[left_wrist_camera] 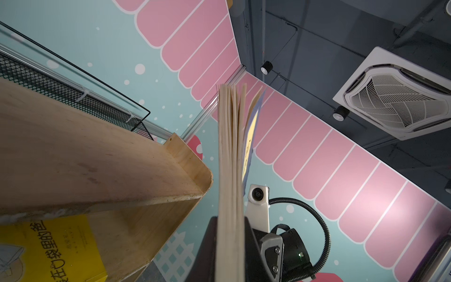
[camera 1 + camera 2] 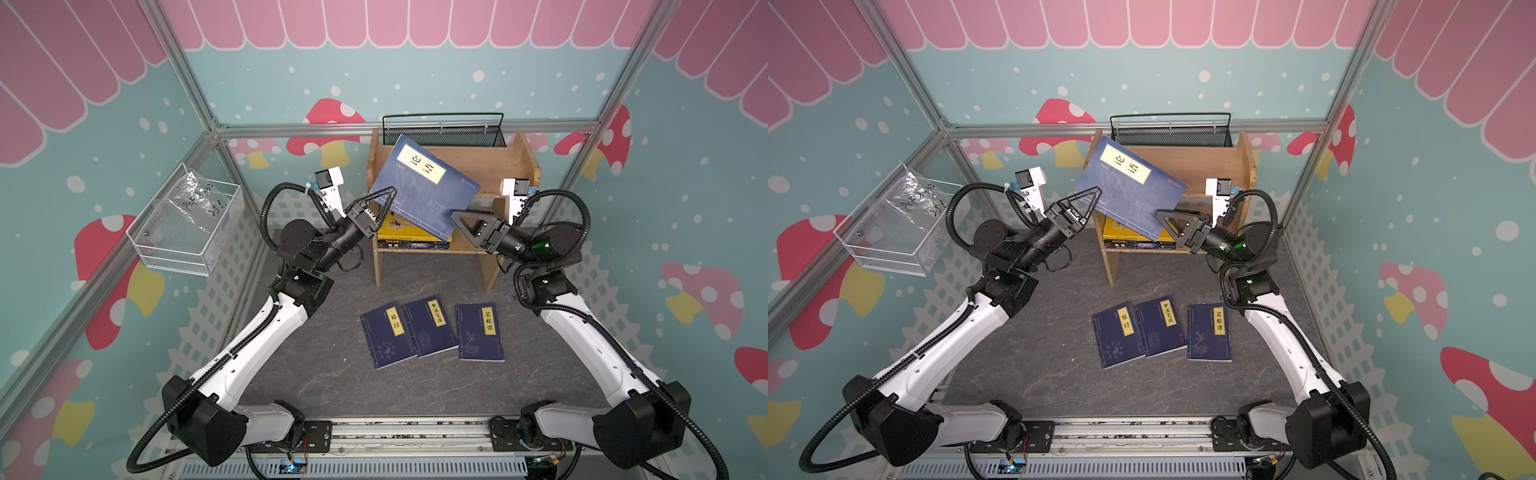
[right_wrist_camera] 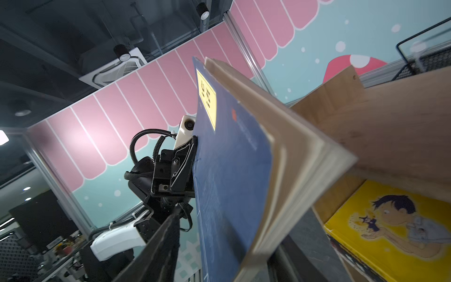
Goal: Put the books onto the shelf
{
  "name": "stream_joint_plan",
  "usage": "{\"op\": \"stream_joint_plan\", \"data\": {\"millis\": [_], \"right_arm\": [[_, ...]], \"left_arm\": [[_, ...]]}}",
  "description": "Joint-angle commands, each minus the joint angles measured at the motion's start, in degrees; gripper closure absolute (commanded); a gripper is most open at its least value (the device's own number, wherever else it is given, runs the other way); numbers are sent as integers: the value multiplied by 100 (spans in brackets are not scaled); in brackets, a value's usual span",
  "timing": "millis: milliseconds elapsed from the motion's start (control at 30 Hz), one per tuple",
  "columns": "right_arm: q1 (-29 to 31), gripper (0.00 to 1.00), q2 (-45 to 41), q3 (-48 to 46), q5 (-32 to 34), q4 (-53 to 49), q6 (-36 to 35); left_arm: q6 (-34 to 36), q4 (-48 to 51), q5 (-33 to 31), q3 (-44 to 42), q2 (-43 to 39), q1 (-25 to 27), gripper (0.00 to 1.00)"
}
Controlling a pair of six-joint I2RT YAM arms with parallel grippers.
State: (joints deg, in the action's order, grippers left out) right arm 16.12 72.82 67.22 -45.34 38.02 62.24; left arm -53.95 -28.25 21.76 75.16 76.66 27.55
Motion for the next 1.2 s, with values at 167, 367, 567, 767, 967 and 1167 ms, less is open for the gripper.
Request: {"op": "stream_joint_plan", "data": {"millis": [167,367,567,767,967,1167], "right_arm": [[5,33,-698,85,2044,-1178,-1989],[205,29,-792,429,3345,-2188,-3679],[520,25,-400,820,4206,-2386,-4638],[790,25,300,1264,4814,-2298,-5074],[840,26,847,1497,4896,-2109,-5089],[840,26,1199,1669,4847,-2085,-4912]], "left_arm": [[-683,-350,-1632,878,616,58,100],[-772,303,-1969,1703,1260,134,100],[-1025,783,-2305,2103,1721,179,100],[-1008,1198,-2514,2273,1894,242,100],[-1026,1477,-2717,2220,1914,281,100],[-1078,1560,-2890,2103,1879,307,100]]}}
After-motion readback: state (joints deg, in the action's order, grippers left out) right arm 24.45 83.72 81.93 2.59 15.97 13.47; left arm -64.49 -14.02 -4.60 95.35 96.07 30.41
